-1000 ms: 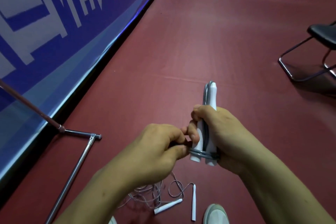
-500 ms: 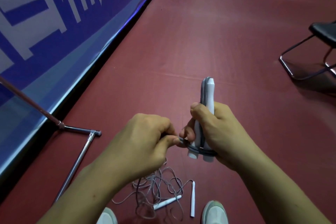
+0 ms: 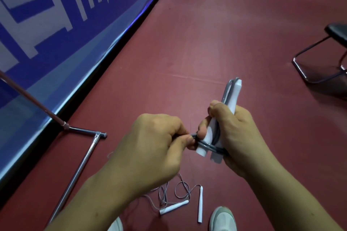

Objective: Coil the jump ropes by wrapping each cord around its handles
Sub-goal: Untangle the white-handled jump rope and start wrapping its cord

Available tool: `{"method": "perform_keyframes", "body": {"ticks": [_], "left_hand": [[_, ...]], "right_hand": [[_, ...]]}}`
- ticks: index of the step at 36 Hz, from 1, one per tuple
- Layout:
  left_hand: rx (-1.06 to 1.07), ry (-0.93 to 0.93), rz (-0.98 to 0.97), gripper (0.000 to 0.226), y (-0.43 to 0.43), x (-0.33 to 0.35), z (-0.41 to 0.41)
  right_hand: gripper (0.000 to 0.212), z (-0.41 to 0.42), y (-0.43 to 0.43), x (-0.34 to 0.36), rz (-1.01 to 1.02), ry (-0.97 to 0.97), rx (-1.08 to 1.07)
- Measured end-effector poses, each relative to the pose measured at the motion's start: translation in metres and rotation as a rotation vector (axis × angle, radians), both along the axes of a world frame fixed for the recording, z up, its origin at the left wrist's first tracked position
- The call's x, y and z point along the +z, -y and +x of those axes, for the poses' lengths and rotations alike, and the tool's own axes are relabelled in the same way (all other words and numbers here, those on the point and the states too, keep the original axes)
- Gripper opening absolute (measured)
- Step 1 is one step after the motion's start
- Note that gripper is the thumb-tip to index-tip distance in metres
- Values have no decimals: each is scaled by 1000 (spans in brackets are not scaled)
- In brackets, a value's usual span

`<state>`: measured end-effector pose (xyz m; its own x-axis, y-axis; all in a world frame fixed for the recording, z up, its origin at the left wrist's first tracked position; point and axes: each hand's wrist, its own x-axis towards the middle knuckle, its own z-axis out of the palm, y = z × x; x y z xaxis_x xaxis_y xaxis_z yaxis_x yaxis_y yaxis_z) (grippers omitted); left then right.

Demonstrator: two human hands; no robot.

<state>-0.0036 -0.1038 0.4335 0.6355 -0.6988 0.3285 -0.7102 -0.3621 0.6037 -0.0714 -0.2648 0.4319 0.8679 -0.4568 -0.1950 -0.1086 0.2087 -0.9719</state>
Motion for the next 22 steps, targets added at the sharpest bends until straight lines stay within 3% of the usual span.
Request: {"method": "perform_keyframes", "body": {"ticks": [6, 13, 17, 22], "left_hand": [[13, 35, -25, 15, 0, 3, -16], [40, 58, -12, 19, 3, 3, -29], [62, 52, -61, 21, 8, 0, -41], [39, 67, -114, 6, 16, -7, -59]], "right_hand": [[61, 0, -3, 0, -68, 32, -83], [47, 2, -7, -1, -286, 17, -154], [41, 1, -15, -2, -258, 100, -220], [44, 1, -18, -4, -148, 117, -301]]}}
